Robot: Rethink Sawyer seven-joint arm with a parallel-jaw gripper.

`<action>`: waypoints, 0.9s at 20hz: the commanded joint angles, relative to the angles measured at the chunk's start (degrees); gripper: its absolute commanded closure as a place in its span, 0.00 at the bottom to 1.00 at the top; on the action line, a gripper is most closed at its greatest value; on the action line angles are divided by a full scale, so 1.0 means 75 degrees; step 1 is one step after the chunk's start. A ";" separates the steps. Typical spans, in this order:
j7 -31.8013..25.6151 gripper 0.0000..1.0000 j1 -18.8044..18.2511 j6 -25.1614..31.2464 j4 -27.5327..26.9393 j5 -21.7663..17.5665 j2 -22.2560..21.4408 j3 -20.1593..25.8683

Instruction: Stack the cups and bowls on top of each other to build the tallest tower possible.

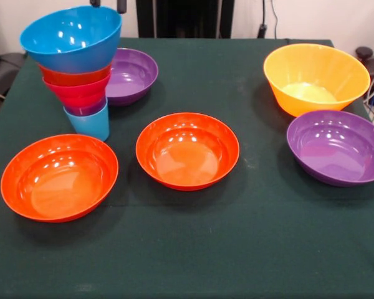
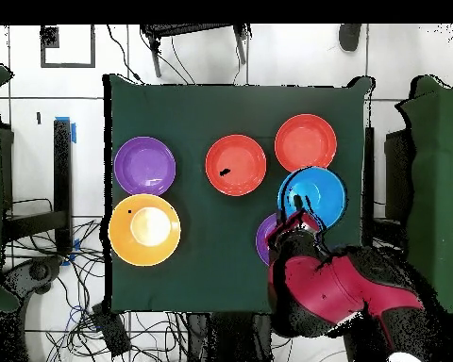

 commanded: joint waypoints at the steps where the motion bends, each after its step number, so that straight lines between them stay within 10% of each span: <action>1: -0.0771 0.00 -0.0209 0.0524 0.0156 0.0455 0.0050 0.0902; 13: -0.0009 0.00 0.0160 0.0514 0.0556 0.0475 -0.0114 0.0357; 18: -0.0424 0.00 -0.0277 0.0707 0.1072 0.1357 -0.0803 0.0825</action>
